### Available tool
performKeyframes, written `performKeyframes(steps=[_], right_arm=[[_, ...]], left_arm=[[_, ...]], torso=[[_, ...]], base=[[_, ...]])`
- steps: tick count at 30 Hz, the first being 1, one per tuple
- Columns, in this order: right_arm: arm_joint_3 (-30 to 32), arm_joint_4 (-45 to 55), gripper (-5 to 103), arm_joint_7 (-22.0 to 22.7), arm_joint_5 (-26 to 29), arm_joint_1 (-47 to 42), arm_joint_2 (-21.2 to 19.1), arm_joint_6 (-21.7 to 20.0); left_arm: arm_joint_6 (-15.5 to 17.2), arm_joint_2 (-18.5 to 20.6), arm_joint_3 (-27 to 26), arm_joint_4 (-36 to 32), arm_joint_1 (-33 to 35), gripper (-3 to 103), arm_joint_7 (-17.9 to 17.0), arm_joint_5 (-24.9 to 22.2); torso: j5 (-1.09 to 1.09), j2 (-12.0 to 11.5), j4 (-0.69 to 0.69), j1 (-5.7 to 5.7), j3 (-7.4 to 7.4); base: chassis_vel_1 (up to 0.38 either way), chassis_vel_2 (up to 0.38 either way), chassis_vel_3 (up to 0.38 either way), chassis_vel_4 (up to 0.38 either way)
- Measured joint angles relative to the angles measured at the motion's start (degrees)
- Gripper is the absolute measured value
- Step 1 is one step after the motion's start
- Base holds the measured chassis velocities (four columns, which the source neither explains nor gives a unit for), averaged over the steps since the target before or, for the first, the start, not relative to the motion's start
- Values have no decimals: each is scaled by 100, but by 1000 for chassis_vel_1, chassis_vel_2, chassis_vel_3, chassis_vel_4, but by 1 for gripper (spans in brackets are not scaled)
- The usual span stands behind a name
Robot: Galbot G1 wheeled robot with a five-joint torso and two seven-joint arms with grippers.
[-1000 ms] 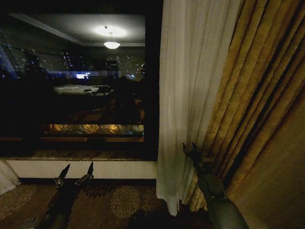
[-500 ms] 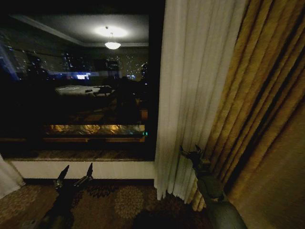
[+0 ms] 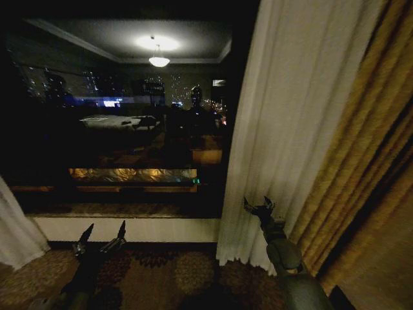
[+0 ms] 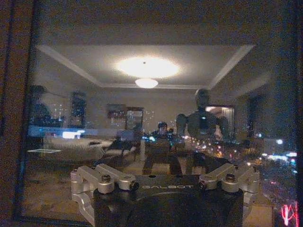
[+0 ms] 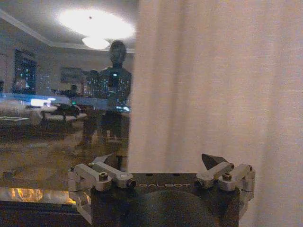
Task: Open the curtains by pulling them apart, changing their state from closed to fully open.
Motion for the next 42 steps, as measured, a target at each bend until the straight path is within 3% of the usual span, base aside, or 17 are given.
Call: performKeyframes(steps=[9,13,42], right_arm=[[63,27,100,36,20,-105,-71,105],[109,2,100,17,20,-110,-123,139],[72,-74,100,-20,-20,-37,-36,152]], left_arm=[[8,1,27,38,-25,100,-18,-4],[15,-3,65,46,-31,100,-18,9],[-6,2,132,232,-187,100,8,49]], torso=[[-5,0,1,1,0],[4,0,-2,0,0],[-2,0,0,0,0]], base=[[174,185,-176,-194],[-14,-9,7,9],[-6,-7,6,7]])
